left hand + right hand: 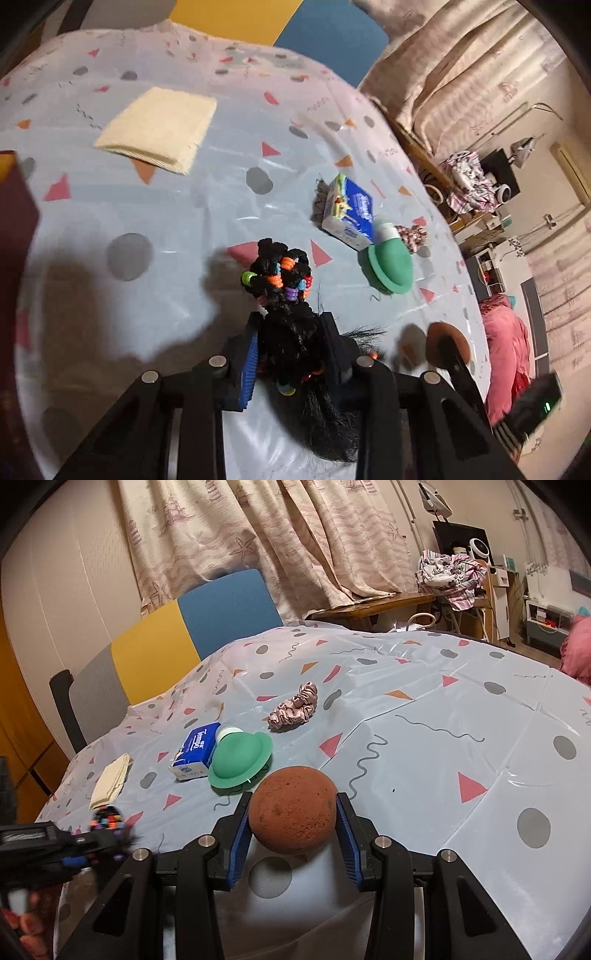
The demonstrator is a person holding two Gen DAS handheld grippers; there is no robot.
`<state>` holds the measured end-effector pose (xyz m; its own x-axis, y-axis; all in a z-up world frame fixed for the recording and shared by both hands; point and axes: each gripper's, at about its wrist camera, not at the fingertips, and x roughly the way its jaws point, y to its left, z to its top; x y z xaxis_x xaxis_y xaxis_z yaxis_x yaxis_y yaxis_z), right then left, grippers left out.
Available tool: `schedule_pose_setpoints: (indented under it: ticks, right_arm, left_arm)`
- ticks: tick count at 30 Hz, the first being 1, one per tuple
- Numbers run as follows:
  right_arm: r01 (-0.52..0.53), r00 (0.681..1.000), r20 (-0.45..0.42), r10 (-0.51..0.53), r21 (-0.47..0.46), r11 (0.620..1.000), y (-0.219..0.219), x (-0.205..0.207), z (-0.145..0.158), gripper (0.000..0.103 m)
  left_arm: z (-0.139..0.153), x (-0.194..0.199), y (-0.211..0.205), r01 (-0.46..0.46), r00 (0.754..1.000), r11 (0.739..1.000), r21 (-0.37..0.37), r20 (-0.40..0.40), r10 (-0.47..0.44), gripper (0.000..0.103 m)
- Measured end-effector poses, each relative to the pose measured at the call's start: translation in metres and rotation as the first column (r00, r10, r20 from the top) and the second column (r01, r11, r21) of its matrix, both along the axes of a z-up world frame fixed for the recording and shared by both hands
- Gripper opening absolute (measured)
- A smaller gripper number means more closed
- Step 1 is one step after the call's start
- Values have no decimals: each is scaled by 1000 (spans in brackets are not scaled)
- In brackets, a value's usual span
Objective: Organize rigid objects
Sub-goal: 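Carry the hair ties into the gold tray and open the left tool while the right tool holds the ball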
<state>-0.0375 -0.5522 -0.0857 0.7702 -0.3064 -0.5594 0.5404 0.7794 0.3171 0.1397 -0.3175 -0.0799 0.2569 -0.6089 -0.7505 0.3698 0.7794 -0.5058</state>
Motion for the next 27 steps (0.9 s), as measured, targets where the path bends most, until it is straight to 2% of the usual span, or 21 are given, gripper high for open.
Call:
schedule_pose_setpoints:
  ticks: [5, 16, 27]
  right_arm:
    - [-3, 1000, -22, 2, -33, 999, 6, 3, 2, 43]
    - [-21, 997, -74, 13, -98, 995, 16, 11, 5, 43]
    - [-76, 990, -133, 53, -172, 982, 33, 23, 6, 43]
  left_arm:
    - [18, -15, 29, 1, 1000, 999, -54, 27, 1, 30]
    - [56, -45, 104, -33, 993, 995, -98, 110, 44, 30]
    - [68, -57, 205, -185, 974, 978, -99, 115, 195, 30]
